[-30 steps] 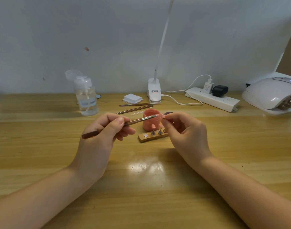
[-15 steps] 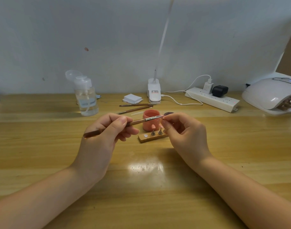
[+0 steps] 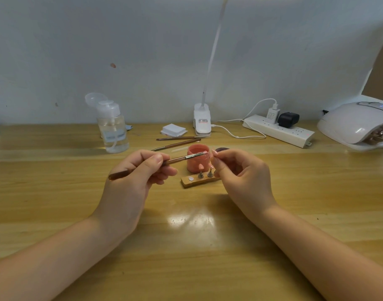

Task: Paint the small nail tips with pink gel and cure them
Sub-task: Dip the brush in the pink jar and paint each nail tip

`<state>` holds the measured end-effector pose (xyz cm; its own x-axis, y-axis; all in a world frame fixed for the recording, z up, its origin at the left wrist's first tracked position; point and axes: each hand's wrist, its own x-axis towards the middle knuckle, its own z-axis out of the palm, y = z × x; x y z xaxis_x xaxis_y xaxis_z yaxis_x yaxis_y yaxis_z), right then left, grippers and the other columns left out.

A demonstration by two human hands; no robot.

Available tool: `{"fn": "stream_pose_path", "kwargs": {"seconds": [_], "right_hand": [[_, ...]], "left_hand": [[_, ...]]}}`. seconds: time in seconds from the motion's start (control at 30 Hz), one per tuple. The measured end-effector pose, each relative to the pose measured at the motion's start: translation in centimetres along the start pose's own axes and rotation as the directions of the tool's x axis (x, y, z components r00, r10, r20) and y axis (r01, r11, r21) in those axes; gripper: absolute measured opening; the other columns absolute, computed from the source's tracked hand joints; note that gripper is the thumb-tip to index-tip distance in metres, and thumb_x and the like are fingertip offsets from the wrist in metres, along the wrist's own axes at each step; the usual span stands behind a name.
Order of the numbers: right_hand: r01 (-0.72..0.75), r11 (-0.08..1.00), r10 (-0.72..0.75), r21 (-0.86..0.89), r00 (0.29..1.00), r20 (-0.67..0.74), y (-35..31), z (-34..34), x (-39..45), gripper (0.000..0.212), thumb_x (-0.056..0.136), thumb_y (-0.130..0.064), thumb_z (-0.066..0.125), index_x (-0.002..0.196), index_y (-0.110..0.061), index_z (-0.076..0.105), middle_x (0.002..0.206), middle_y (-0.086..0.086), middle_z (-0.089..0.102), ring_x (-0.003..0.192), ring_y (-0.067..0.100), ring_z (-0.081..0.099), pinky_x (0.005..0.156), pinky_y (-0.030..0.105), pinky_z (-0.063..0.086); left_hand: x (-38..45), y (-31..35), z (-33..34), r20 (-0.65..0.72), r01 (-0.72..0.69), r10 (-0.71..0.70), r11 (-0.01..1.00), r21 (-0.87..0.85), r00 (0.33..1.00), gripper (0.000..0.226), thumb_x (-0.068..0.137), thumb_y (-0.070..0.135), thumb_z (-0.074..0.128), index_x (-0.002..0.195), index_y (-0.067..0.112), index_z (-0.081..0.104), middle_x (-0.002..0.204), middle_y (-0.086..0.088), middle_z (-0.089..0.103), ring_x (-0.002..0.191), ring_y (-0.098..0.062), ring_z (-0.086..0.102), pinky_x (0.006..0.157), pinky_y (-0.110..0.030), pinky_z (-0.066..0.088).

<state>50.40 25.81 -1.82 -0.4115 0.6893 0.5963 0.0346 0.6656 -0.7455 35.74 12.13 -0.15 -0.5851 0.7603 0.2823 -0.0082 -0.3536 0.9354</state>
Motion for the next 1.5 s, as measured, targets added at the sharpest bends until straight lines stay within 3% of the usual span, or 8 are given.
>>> {"fn": "stream_pose_path", "kwargs": {"seconds": [0.2,0.4,0.57,0.67,0.9,1.17,1.33,1.5], "right_hand": [[0.002,1.000,-0.002,-0.006,1.000,0.012,-0.16,0.05,-0.07,0.014,0.084,-0.010,0.071,0.096,-0.017,0.072,0.082,-0.003,0.071,0.072,0.015,0.067,0.067,0.041,0.056],[-0.007,1.000,0.007,-0.005,1.000,-0.002,-0.17,0.02,-0.03,0.011,0.084,-0.011,0.071,0.094,-0.016,0.072,0.079,-0.002,0.071,0.070,0.016,0.067,0.067,0.043,0.055],[-0.004,1.000,0.004,0.006,1.000,0.005,-0.27,0.06,-0.11,0.013,0.084,-0.010,0.071,0.095,-0.017,0.072,0.079,-0.002,0.071,0.070,0.016,0.067,0.066,0.042,0.055],[-0.008,1.000,0.008,0.010,1.000,0.001,-0.27,0.06,-0.07,0.012,0.084,-0.011,0.072,0.094,-0.016,0.072,0.080,-0.002,0.071,0.071,0.017,0.067,0.067,0.043,0.055],[0.014,1.000,-0.014,0.004,1.000,0.004,-0.39,-0.01,-0.11,0.016,0.084,-0.008,0.071,0.093,-0.021,0.069,0.080,-0.003,0.070,0.070,0.016,0.066,0.065,0.041,0.056],[0.020,1.000,-0.020,0.005,1.000,0.005,-0.52,0.01,-0.07,0.025,0.084,-0.007,0.071,0.089,-0.031,0.065,0.078,-0.006,0.070,0.069,0.015,0.066,0.066,0.041,0.055],[0.006,1.000,-0.006,0.027,1.000,0.011,-0.30,0.02,-0.04,0.016,0.084,-0.009,0.070,0.091,-0.023,0.069,0.080,-0.004,0.071,0.070,0.016,0.067,0.066,0.043,0.055],[-0.002,0.999,0.002,0.036,1.000,0.017,-0.22,0.02,0.00,0.013,0.085,-0.009,0.070,0.093,-0.018,0.071,0.080,-0.003,0.071,0.071,0.016,0.067,0.066,0.042,0.056]], "left_hand": [[-0.29,0.13,0.12,0.084,-0.023,0.023,1.000,-0.008,0.996,0.012,0.083,0.021,0.065,0.082,0.020,0.077,0.079,-0.011,0.072,0.077,-0.018,0.068,0.065,-0.020,0.053],[0.02,0.24,-0.10,0.009,-0.015,0.015,1.000,0.011,1.000,0.019,0.074,0.027,0.059,0.078,0.019,0.076,0.077,-0.011,0.072,0.074,-0.018,0.067,0.062,-0.020,0.053],[-0.19,0.27,0.16,0.069,-0.021,0.022,1.000,-0.005,0.997,0.013,0.082,0.023,0.064,0.082,0.017,0.076,0.078,-0.012,0.072,0.075,-0.019,0.067,0.063,-0.020,0.053],[-0.09,0.02,0.04,0.031,-0.014,0.012,0.999,0.038,0.999,0.015,0.088,0.015,0.060,0.084,0.013,0.074,0.078,-0.012,0.072,0.075,-0.019,0.067,0.064,-0.022,0.052],[-0.24,0.15,0.08,0.093,-0.031,0.033,0.999,-0.025,0.995,0.016,0.081,0.020,0.061,0.082,0.018,0.076,0.077,-0.011,0.071,0.075,-0.019,0.067,0.063,-0.021,0.052],[-0.22,0.02,0.02,0.061,-0.028,0.029,0.999,-0.023,0.998,0.014,0.083,0.018,0.060,0.084,0.012,0.073,0.075,-0.012,0.071,0.073,-0.018,0.067,0.062,-0.021,0.053],[0.10,-0.10,-0.16,0.021,-0.001,0.000,1.000,0.021,1.000,0.018,0.083,0.017,0.056,0.088,0.007,0.070,0.075,-0.011,0.071,0.073,-0.017,0.067,0.062,-0.021,0.052],[0.19,0.02,-0.31,0.009,-0.037,0.037,0.999,-0.006,0.999,0.019,0.088,0.015,0.058,0.080,0.017,0.075,0.075,-0.010,0.071,0.074,-0.018,0.067,0.061,-0.020,0.052]]}}
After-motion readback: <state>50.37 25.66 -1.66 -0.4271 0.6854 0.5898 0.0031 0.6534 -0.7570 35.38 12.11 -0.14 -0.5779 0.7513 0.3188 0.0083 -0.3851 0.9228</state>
